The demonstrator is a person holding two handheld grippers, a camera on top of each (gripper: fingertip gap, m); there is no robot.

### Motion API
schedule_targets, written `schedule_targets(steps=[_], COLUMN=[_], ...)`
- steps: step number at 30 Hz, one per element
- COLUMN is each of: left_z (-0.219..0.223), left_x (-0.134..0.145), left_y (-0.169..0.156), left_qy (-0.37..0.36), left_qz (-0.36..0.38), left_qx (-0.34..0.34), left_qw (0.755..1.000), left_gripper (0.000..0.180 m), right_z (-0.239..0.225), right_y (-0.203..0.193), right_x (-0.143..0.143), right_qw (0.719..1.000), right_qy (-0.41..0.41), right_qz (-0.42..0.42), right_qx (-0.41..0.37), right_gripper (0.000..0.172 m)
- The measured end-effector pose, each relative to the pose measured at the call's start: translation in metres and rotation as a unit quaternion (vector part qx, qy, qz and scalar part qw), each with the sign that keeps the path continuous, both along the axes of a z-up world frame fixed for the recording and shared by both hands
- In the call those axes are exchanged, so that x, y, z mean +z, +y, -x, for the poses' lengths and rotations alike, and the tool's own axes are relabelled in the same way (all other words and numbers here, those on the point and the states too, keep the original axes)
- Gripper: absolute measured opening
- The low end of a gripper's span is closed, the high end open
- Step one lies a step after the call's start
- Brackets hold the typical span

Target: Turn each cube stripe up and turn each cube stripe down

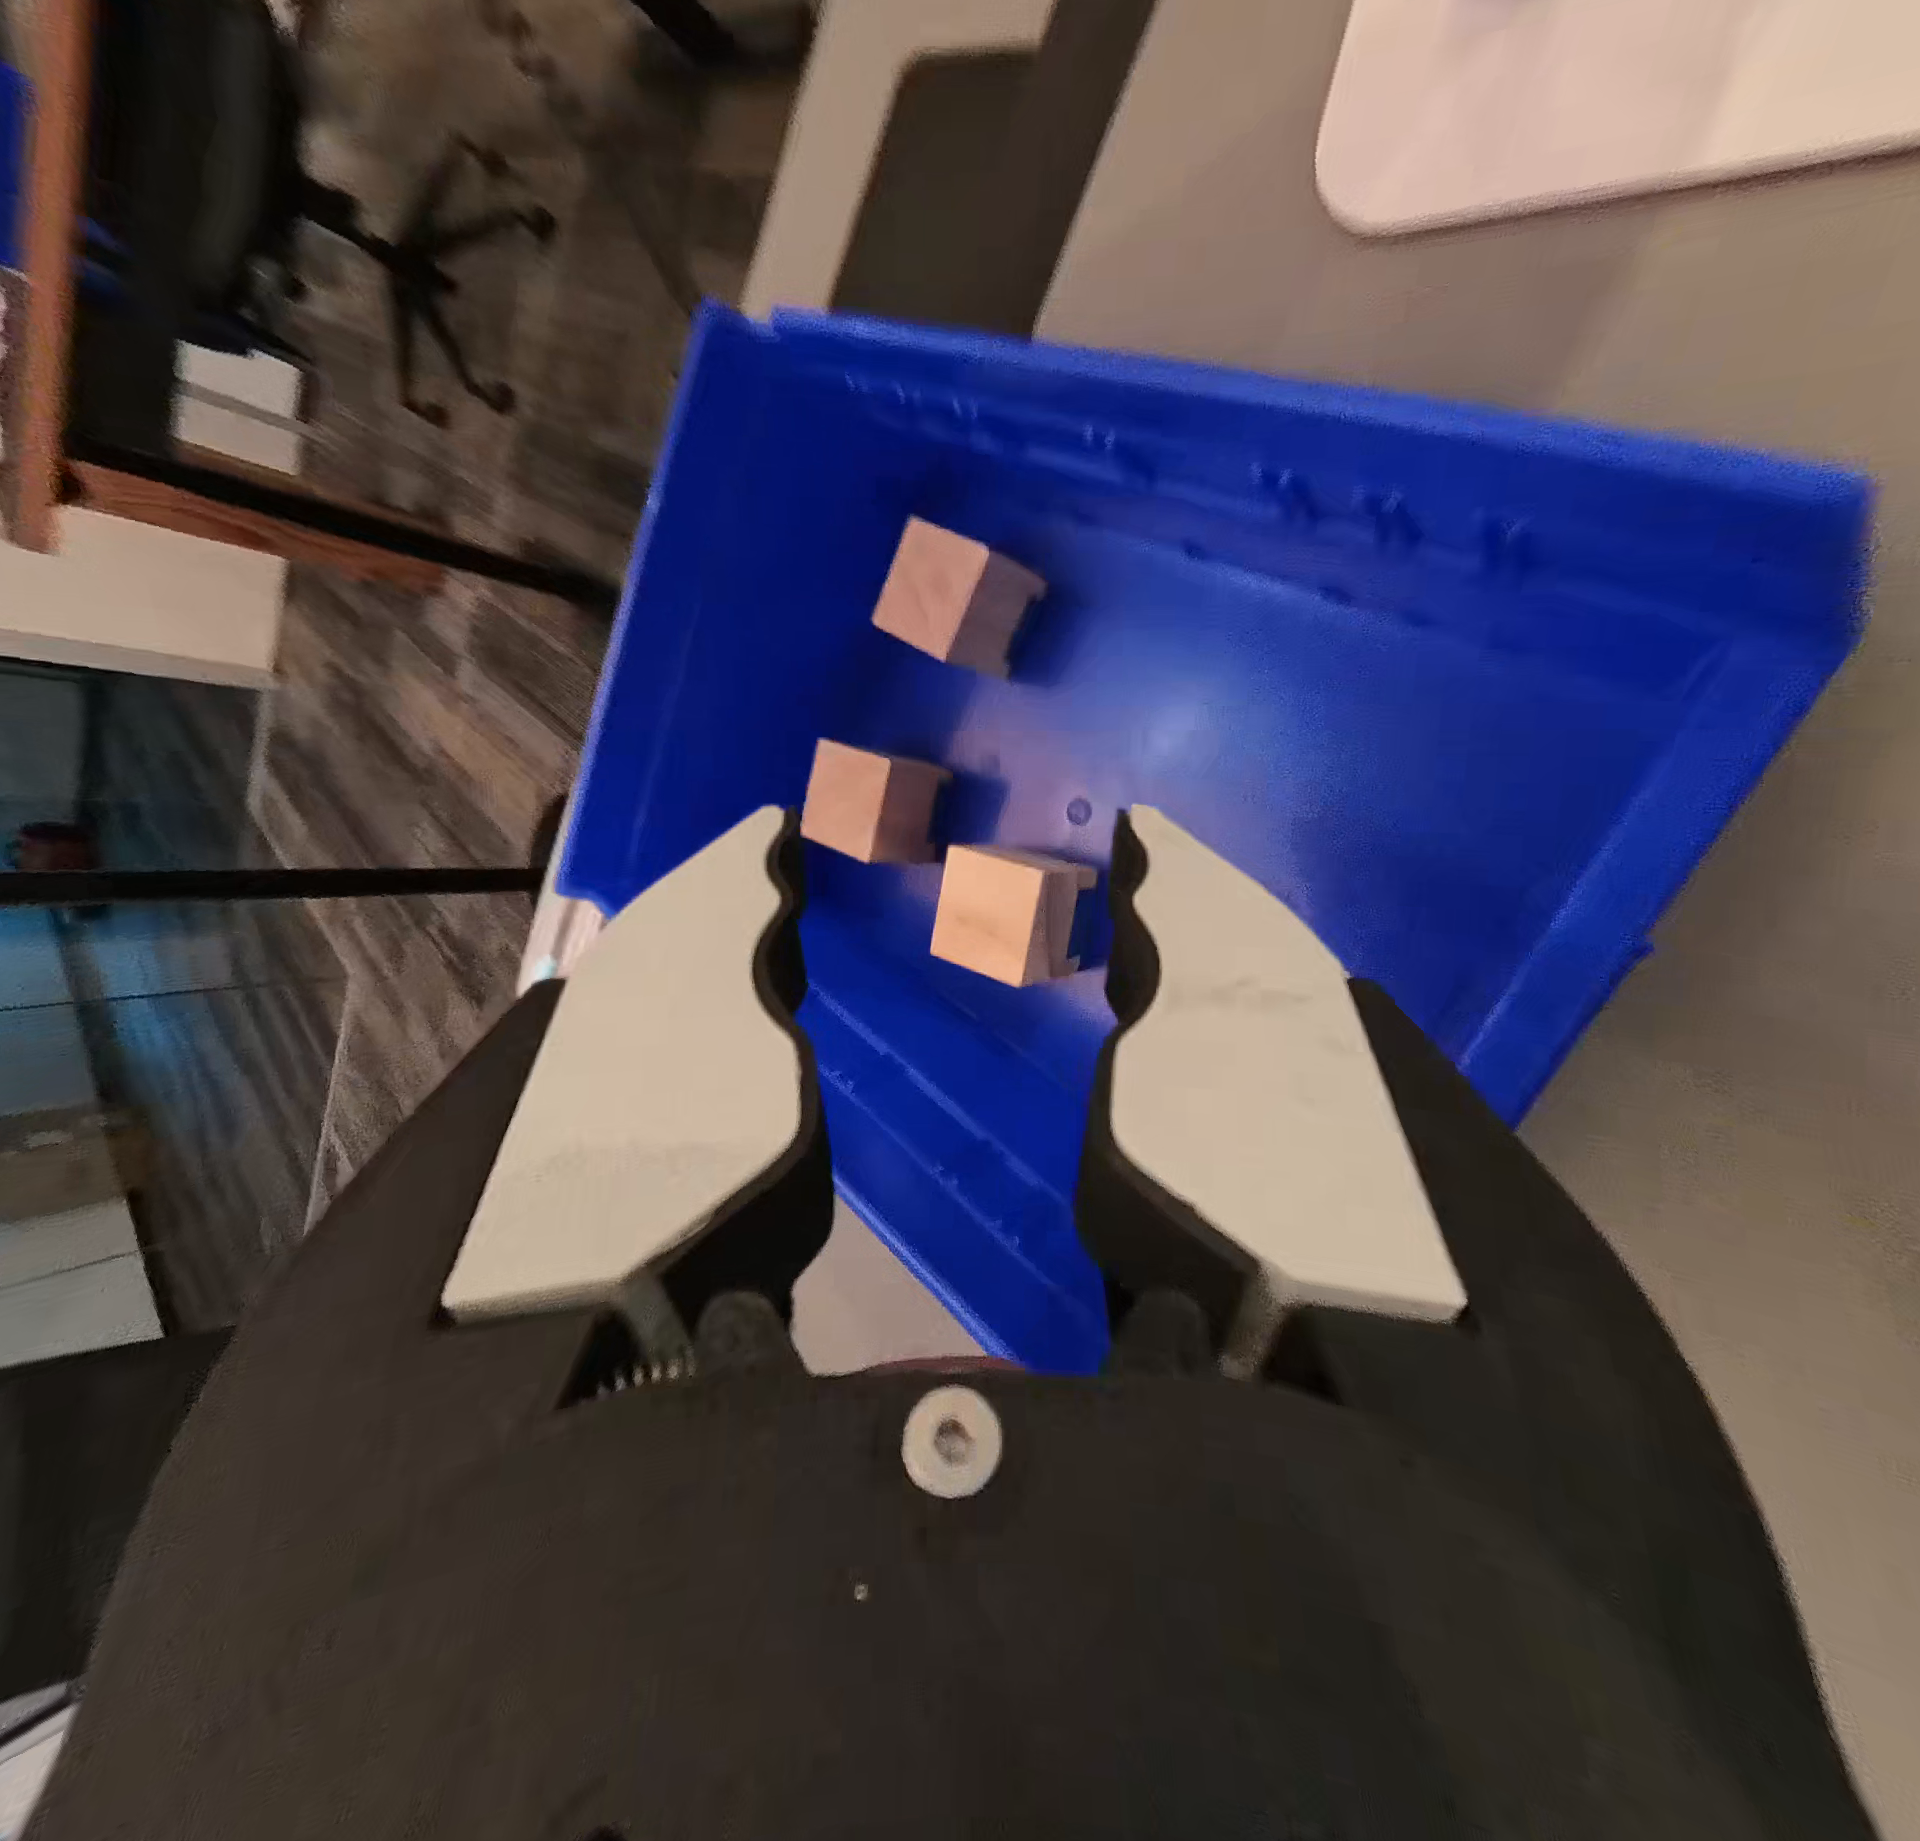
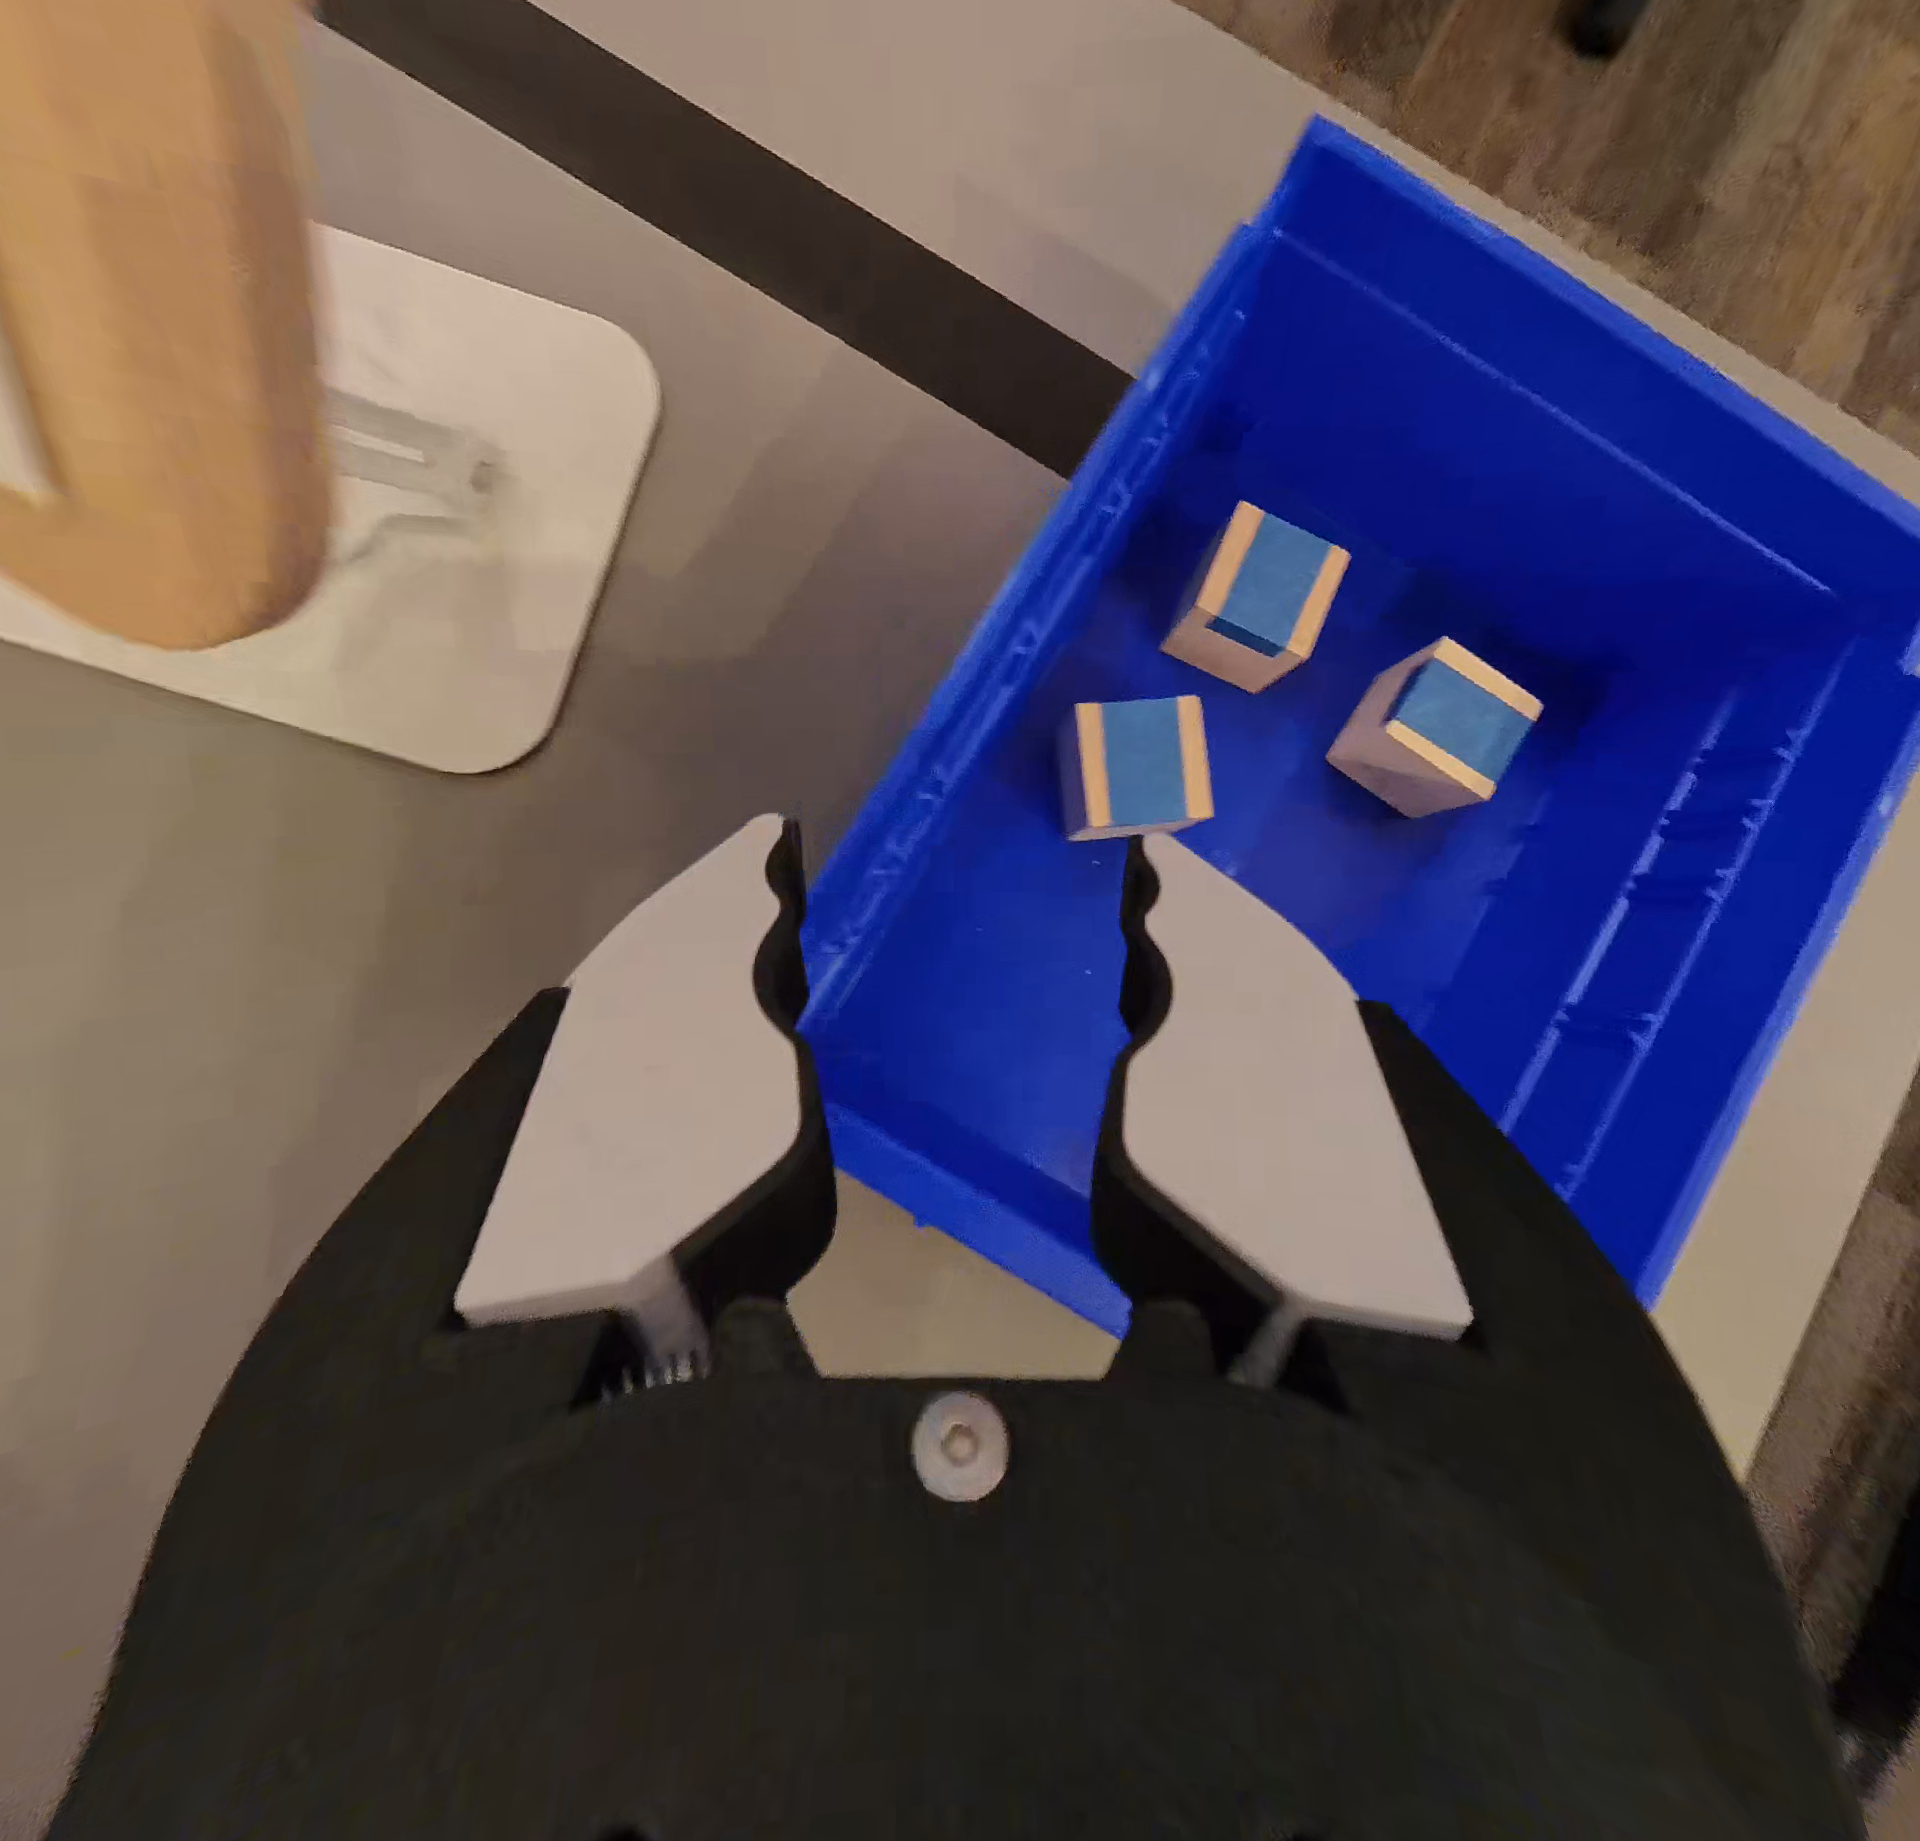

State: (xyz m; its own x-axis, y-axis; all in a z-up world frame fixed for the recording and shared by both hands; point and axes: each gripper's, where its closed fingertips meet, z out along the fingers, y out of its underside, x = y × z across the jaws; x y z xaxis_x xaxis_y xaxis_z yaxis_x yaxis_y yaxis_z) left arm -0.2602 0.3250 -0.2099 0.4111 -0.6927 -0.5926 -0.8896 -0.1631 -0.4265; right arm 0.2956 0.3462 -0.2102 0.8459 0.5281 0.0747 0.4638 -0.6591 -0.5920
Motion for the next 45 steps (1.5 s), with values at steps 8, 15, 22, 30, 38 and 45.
schedule_targets(steps=[8, 15, 22, 30, 38, 45], left_z=[0.041, 0.066, 0.03, -0.114, -0.214, -0.239], left_x=[-0.084, -0.128, -0.044, 0.083, 0.103, 0.101], left_y=[0.037, 0.041, 0.034, -0.097, -0.176, -0.187], left_qy=[0.173, 0.235, 0.08, -0.171, -0.217, -0.228], left_qz=[0.173, 0.304, 0.107, -0.169, -0.258, -0.249], left_qx=[0.013, 0.046, 0.028, -0.148, -0.246, -0.275], left_qw=[0.97, 0.922, 0.991, 0.959, 0.909, 0.9], left_gripper=[0.069, 0.05, 0.047, 0.046, 0.046, 0.053], right_z=[0.036, 0.058, 0.141, 0.286, 0.343, 0.327], right_y=[-0.025, -0.034, -0.078, -0.165, -0.215, -0.223], right_x=[0.01, 0.017, 0.069, 0.101, 0.101, 0.104], right_qw=[0.998, 0.996, 0.958, 0.798, 0.717, 0.711], right_qy=[0.019, 0.019, 0.19, 0.487, 0.546, 0.557], right_qz=[-0.026, -0.038, -0.09, 0.086, 0.191, 0.17], right_qx=[0.048, 0.077, 0.195, 0.343, 0.389, 0.394], right_gripper=[0.056, 0.055, 0.05, 0.079, 0.085, 0.045])
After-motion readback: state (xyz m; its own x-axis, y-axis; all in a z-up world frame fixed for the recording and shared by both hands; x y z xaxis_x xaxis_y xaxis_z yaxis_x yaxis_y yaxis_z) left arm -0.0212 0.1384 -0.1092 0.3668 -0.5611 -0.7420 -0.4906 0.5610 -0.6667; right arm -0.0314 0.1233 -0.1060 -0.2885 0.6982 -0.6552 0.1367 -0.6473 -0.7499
